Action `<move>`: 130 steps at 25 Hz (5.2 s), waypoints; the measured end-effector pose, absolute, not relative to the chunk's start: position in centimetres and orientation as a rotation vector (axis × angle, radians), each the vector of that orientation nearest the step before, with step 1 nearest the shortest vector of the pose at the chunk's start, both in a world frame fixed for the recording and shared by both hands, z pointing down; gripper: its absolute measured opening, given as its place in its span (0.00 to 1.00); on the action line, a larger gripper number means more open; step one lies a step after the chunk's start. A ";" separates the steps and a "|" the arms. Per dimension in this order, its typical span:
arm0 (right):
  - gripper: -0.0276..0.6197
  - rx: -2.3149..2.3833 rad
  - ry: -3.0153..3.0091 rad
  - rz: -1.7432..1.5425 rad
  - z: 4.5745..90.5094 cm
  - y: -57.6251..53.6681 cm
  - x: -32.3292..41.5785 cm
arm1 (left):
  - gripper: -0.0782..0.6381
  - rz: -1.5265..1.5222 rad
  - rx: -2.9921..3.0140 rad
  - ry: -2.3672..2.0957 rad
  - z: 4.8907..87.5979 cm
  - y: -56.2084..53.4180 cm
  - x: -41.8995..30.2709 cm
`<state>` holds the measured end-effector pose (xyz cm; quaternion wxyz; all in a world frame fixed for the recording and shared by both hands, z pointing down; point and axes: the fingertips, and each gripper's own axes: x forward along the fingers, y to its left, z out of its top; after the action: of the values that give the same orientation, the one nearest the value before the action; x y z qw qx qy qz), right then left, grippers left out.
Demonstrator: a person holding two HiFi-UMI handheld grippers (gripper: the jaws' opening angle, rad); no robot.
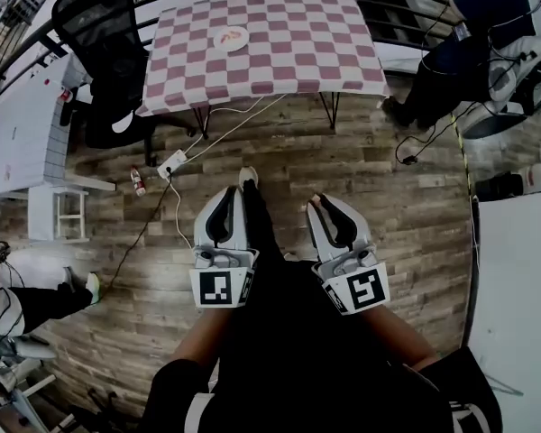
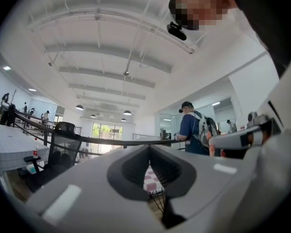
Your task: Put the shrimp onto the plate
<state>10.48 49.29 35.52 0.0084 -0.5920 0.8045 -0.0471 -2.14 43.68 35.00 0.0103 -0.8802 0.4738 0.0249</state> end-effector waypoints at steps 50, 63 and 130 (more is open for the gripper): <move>0.13 -1.984 2.566 -0.338 37.1 -5.8 5.3 | 0.12 -0.050 -2.921 1.577 39.9 -7.6 -6.4; 0.13 -1.846 2.641 -0.401 36.7 -6.0 2.6 | 0.12 0.033 -2.921 1.567 38.1 -6.4 -6.3; 0.14 -1.568 3.564 -1.127 76.8 -24.5 5.2 | 0.12 -0.351 -2.586 2.169 46.5 -19.5 -6.6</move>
<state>5.19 -24.52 76.81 -0.4405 -0.3473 0.7894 -0.2496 -6.65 -19.46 46.53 -0.1257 -0.7559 0.6342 -0.1027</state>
